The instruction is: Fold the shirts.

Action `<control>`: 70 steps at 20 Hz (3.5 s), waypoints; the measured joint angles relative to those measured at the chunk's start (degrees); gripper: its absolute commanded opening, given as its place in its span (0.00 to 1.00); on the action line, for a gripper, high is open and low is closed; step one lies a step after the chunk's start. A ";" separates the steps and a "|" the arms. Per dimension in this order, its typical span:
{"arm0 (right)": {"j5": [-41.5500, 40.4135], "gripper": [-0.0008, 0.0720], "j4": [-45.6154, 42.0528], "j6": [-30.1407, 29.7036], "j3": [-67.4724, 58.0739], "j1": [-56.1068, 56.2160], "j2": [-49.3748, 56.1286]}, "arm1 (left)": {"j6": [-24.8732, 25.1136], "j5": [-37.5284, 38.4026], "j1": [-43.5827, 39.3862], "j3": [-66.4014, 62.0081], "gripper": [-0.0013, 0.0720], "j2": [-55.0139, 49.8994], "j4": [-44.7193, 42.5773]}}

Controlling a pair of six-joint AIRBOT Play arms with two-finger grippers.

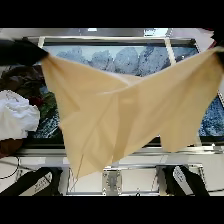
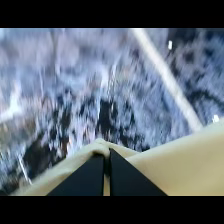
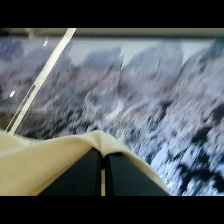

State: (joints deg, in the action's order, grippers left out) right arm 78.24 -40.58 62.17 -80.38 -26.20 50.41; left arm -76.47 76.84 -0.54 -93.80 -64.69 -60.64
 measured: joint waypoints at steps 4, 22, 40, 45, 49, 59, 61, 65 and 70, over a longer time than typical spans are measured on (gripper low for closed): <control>-4.83 0.26 -8.59 2.69 15.65 9.81 11.37 | -0.98 -8.13 -1.70 9.84 0.14 -13.51 -0.74; -23.19 0.49 -21.05 8.31 18.25 -1.18 19.67 | 11.32 -13.33 14.97 -0.28 0.31 -6.58 9.01; -14.97 0.49 -11.93 3.58 17.84 -5.46 37.11 | -0.04 -18.08 18.01 68.96 0.33 23.06 26.73; -14.99 0.49 -6.60 -1.33 17.81 -5.46 43.56 | 0.70 -16.48 18.01 69.77 0.34 23.21 29.90; -14.75 0.49 -0.87 -4.76 17.77 -5.20 46.84 | 1.27 -15.89 18.01 69.90 0.34 23.21 30.77; -12.37 0.06 -1.73 -6.60 17.79 1.92 49.24 | -1.49 -10.14 17.94 75.01 0.56 23.23 26.71; -11.76 0.06 -1.70 -6.60 17.79 1.92 49.31 | -3.17 -9.84 17.94 78.64 0.59 23.23 26.43; -8.33 0.06 -1.95 -6.58 17.84 0.98 49.31 | -5.64 -9.55 17.94 82.68 0.59 23.23 26.21; -4.96 0.06 -1.14 -6.56 17.81 0.44 48.61 | -8.44 -4.46 17.94 83.93 0.58 23.26 21.11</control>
State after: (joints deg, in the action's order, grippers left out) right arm 73.28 -41.71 55.61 -62.57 -25.76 99.02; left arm -84.90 72.38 17.41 -9.87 -41.43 -39.53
